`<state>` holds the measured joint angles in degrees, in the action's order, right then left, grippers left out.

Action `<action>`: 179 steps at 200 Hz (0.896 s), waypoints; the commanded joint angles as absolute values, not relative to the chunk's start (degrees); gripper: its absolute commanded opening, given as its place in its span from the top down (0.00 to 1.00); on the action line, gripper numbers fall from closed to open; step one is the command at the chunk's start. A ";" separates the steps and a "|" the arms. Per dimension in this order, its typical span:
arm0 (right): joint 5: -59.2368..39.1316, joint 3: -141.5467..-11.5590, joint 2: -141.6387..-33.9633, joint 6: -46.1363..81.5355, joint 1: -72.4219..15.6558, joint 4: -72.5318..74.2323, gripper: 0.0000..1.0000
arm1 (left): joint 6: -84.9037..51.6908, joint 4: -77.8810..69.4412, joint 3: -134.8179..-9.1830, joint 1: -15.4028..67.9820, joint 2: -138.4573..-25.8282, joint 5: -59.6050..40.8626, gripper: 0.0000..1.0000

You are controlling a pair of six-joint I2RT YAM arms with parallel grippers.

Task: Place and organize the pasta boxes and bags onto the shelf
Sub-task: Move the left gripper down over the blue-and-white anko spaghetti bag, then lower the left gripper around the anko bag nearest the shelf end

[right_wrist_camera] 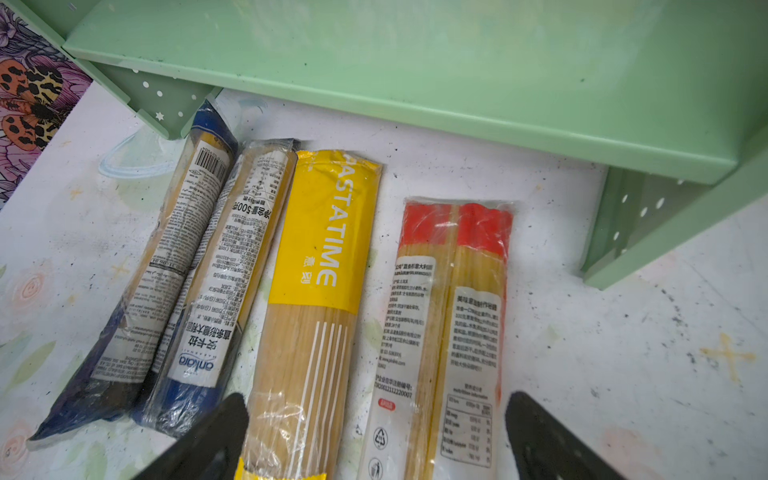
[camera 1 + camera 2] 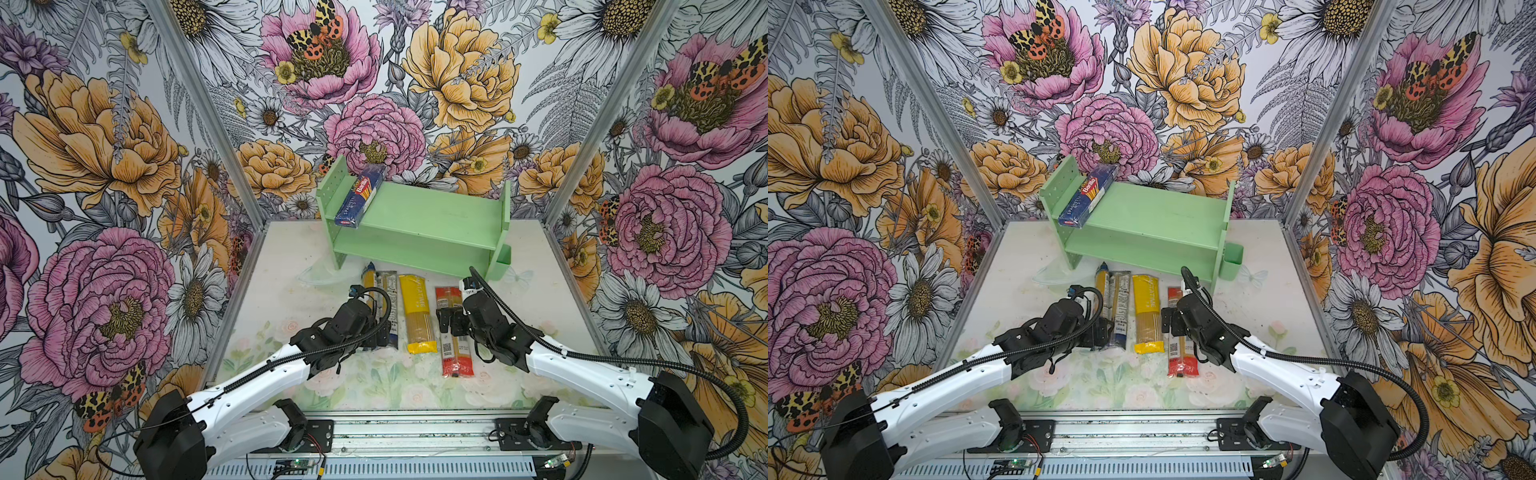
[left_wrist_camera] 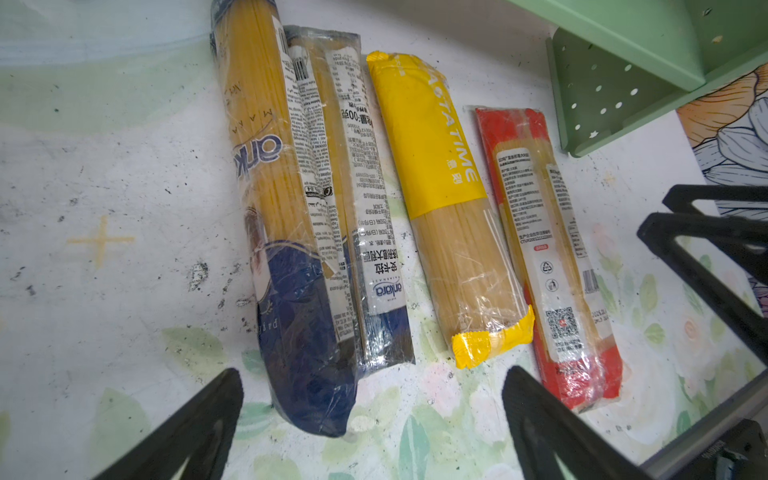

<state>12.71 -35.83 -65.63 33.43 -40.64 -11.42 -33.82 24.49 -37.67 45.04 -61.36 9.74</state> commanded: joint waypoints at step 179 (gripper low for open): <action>11.77 -34.12 -64.05 27.36 -41.77 -12.36 0.01 | -40.60 22.13 -37.71 45.07 -74.91 16.36 0.01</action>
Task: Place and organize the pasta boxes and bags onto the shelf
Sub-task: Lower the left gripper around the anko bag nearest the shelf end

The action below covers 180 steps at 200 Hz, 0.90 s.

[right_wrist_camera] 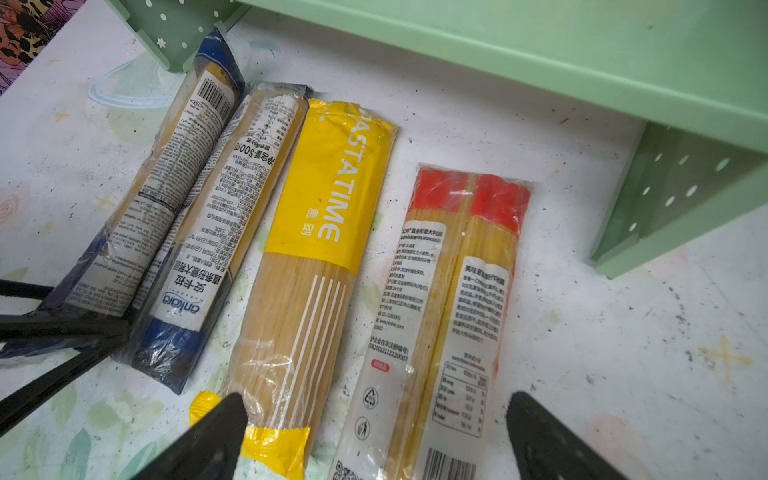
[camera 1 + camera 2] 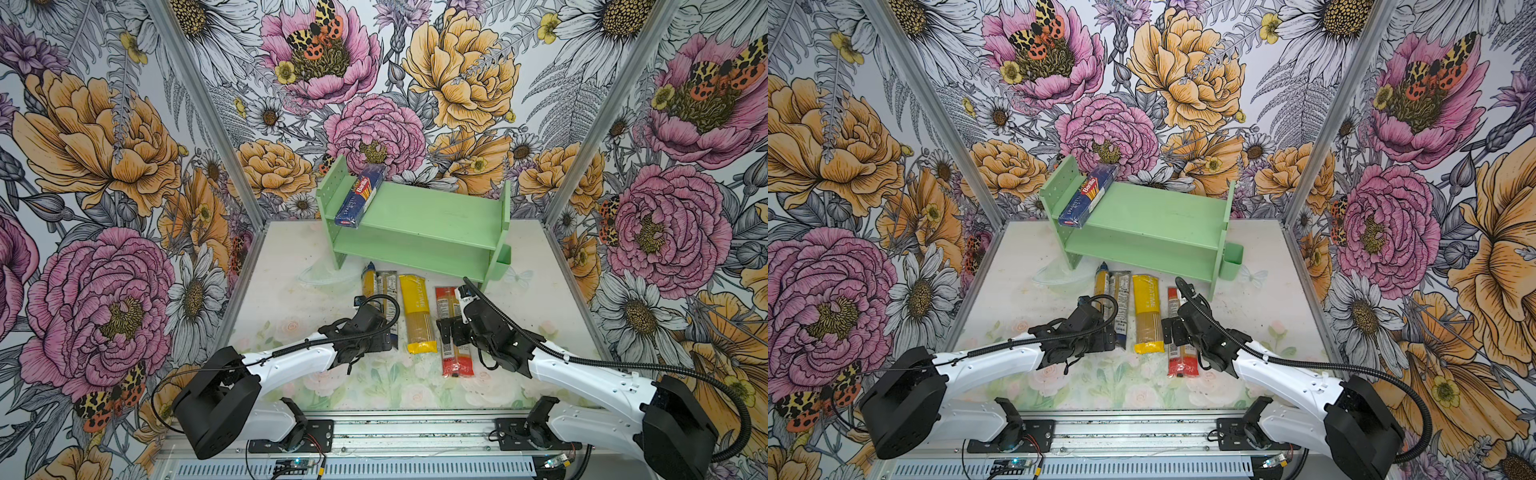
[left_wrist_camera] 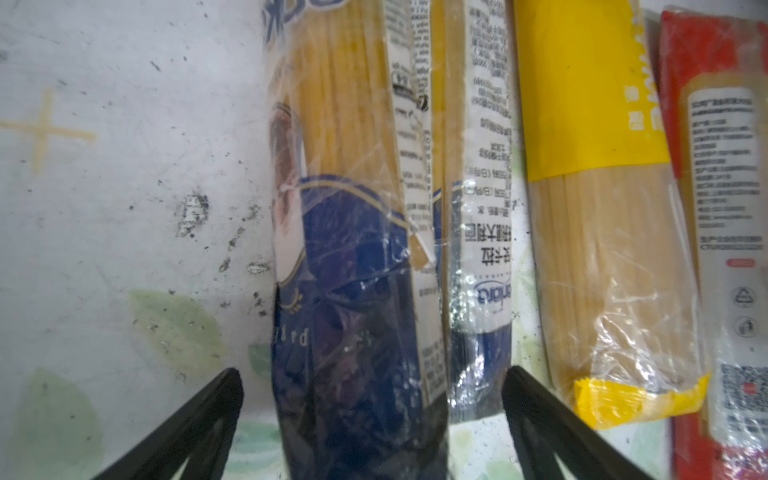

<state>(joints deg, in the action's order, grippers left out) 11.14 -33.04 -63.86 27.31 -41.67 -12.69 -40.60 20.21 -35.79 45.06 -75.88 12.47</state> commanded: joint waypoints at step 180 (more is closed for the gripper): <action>11.13 -38.07 -70.73 25.85 -41.40 -12.46 0.00 | -38.15 26.19 -33.08 37.48 -62.35 15.64 0.01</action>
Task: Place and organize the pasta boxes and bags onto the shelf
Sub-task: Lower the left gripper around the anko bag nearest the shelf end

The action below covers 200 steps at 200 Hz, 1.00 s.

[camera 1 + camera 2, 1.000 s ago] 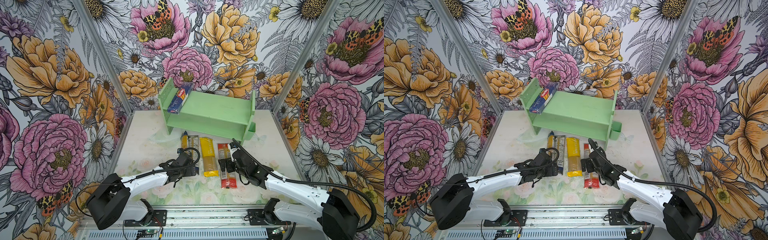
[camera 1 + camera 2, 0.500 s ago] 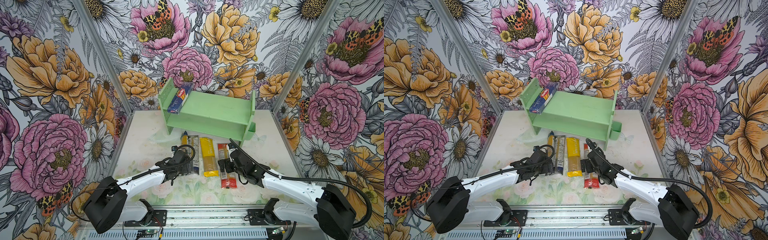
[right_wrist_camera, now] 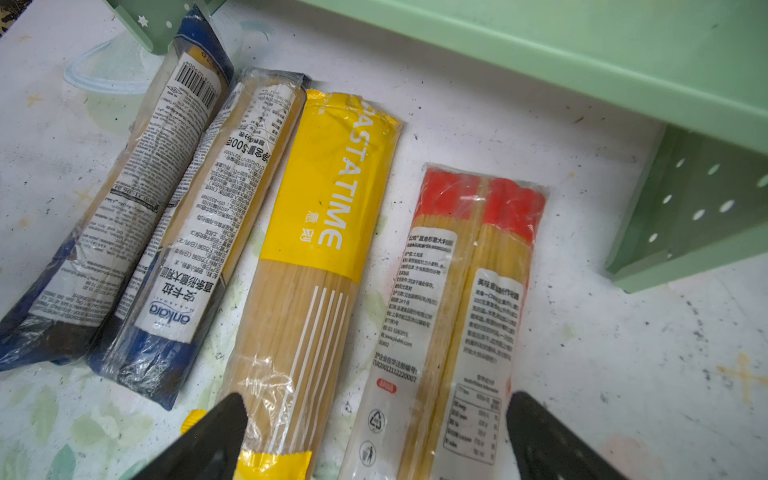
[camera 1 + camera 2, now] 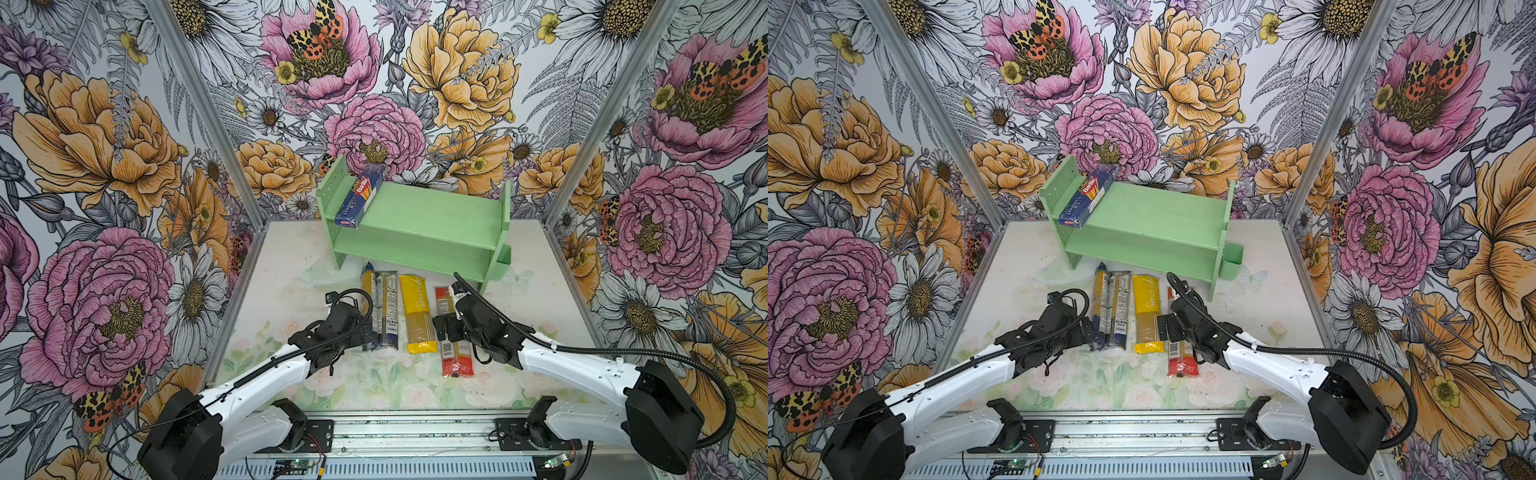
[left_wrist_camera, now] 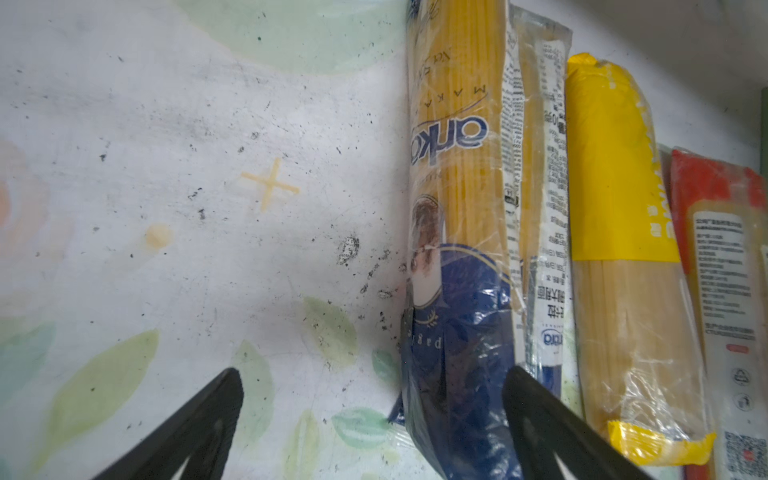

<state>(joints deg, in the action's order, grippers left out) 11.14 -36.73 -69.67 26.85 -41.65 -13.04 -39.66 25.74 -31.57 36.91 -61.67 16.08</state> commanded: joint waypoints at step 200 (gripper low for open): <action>9.79 -37.88 -70.53 26.02 -41.40 -12.39 0.00 | -39.33 28.50 -37.34 39.19 -74.83 17.81 0.01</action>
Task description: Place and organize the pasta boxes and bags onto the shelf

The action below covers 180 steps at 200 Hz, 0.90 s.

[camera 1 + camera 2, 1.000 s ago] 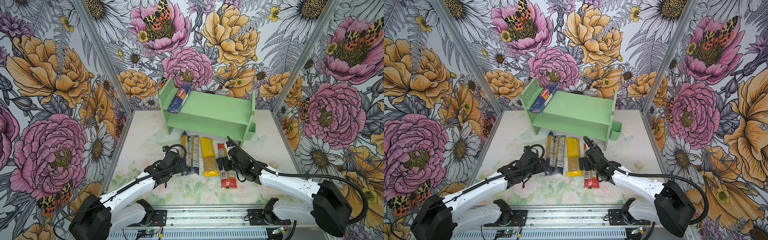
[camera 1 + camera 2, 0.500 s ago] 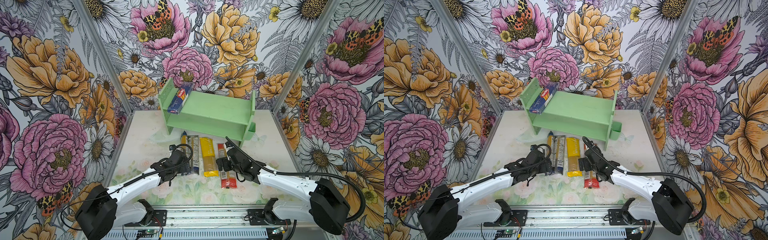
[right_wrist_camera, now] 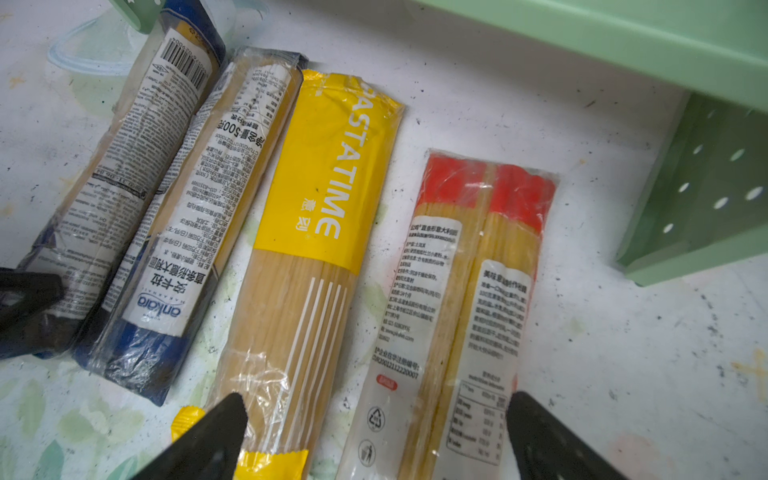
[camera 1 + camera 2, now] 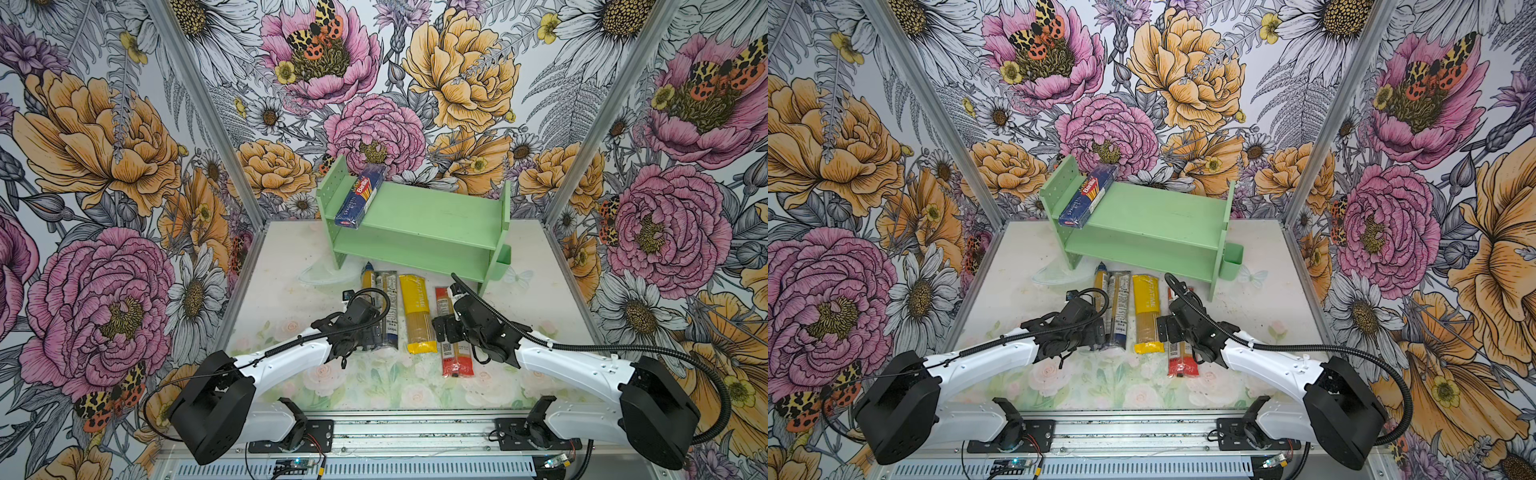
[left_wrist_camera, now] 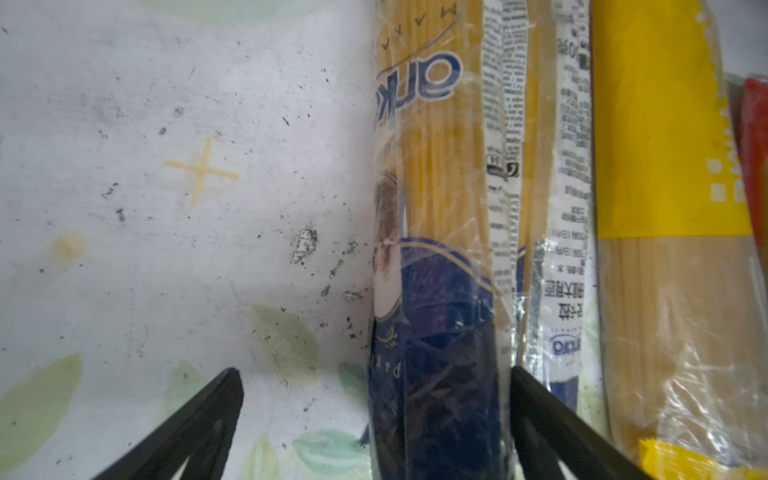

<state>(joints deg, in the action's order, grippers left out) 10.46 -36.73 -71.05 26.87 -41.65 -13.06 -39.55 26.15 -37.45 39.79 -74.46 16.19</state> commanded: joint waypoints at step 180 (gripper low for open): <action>7.44 -40.06 -74.30 26.02 -41.43 -12.39 0.01 | -36.55 32.17 -37.03 38.33 -68.89 18.99 0.01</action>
